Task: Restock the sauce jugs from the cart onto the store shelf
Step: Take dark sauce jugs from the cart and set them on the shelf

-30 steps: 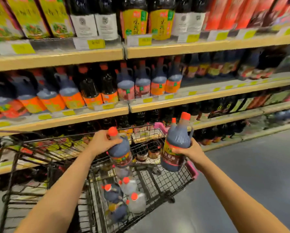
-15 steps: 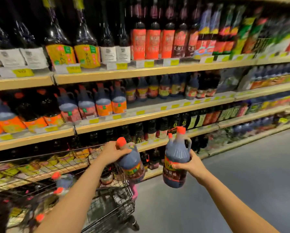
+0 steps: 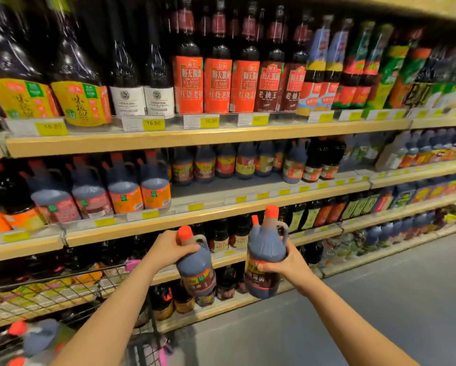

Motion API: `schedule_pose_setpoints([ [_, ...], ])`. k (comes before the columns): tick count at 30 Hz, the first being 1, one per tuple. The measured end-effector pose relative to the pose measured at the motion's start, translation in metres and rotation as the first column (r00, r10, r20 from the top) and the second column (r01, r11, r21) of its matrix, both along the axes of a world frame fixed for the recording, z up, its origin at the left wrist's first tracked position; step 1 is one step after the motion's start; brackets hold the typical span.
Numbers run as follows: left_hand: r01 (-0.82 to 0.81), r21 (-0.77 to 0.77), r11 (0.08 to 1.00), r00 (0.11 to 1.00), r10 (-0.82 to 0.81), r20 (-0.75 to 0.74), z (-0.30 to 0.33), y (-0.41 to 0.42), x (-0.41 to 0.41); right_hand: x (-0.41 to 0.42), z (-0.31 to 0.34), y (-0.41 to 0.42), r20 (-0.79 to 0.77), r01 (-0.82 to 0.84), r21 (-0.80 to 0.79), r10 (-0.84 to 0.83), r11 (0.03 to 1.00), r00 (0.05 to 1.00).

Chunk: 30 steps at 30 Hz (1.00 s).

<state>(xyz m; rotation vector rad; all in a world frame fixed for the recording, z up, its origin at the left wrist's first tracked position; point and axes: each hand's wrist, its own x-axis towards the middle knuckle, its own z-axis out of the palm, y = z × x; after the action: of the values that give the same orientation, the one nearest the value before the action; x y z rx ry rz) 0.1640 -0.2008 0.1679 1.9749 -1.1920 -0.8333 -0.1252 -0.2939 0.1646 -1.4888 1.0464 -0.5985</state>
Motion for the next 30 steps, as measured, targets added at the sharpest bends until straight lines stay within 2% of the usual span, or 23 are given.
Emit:
schedule_pose_setpoints([
  [5, -0.074, -0.066, 0.995, 0.997, 0.074, 0.010, 0.013, -0.028, 0.024, 0.039, 0.010, -0.061, -0.004, -0.088, -0.055, 0.088, 0.995, 0.996],
  [10, -0.179, -0.126, 0.976, 0.984, 0.178, -0.021, 0.028, -0.028, 0.053, 0.091, 0.025, -0.105, 0.006, -0.225, -0.094, 0.226, 0.970, 0.974],
  [13, -0.240, -0.160, 0.957, 0.970, 0.245, 0.010, 0.035, -0.020, 0.066, 0.123, 0.036, -0.123, 0.024, -0.282, -0.152, 0.289, 0.947, 0.957],
  [20, -0.470, -0.200, 0.860, 0.880, 0.474, -0.029, 0.034, 0.005, 0.075, 0.192, 0.040, -0.159, 0.016, -0.480, -0.295, 0.507, 0.826, 0.862],
  [26, -0.582, -0.258, 0.771, 0.806, 0.590, -0.053, 0.027, 0.007, 0.062, 0.234, 0.035, -0.165, 0.003, -0.497, -0.463, 0.561, 0.734, 0.827],
  [30, -0.605, -0.302, 0.737, 0.777, 0.630, -0.019, 0.010, -0.005, 0.062, 0.251, 0.017, -0.174, 0.016, -0.471, -0.470, 0.541, 0.746, 0.841],
])
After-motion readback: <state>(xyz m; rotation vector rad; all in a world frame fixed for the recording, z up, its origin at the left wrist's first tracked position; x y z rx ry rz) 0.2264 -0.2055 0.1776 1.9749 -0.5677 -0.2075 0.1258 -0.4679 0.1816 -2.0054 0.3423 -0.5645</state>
